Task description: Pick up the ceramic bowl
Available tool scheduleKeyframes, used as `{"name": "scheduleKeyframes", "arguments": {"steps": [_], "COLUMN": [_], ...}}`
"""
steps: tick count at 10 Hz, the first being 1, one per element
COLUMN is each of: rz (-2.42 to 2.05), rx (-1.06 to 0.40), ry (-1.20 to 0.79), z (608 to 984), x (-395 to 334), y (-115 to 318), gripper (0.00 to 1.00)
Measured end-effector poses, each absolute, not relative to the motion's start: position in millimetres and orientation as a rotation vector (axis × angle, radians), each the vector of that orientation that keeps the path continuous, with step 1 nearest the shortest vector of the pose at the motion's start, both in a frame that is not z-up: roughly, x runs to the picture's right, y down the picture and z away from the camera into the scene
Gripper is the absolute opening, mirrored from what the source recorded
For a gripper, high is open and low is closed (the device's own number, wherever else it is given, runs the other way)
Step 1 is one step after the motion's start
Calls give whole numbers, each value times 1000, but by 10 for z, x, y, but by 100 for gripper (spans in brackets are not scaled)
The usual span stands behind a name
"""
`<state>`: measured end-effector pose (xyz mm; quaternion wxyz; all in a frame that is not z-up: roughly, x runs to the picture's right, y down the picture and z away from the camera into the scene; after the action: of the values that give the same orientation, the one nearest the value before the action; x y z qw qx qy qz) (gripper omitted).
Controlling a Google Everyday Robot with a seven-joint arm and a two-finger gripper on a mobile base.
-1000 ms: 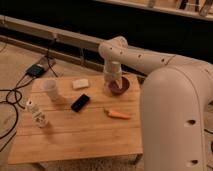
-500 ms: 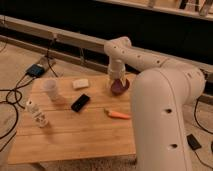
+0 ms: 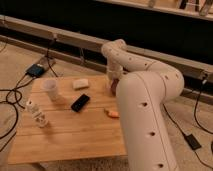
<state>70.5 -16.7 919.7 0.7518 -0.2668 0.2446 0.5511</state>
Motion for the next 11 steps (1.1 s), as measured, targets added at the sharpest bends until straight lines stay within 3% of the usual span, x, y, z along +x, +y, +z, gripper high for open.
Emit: {"name": "scheduleKeyframes", "arguments": {"steps": [9,10,11], "rz": [1178,1173,1166], "rx": [-615,-618,-626], "ry": [556,562,571], "z": [9648,9664,9681], "x": [591,588,578], "y": [47,73,105], "gripper": [64,60,47]}}
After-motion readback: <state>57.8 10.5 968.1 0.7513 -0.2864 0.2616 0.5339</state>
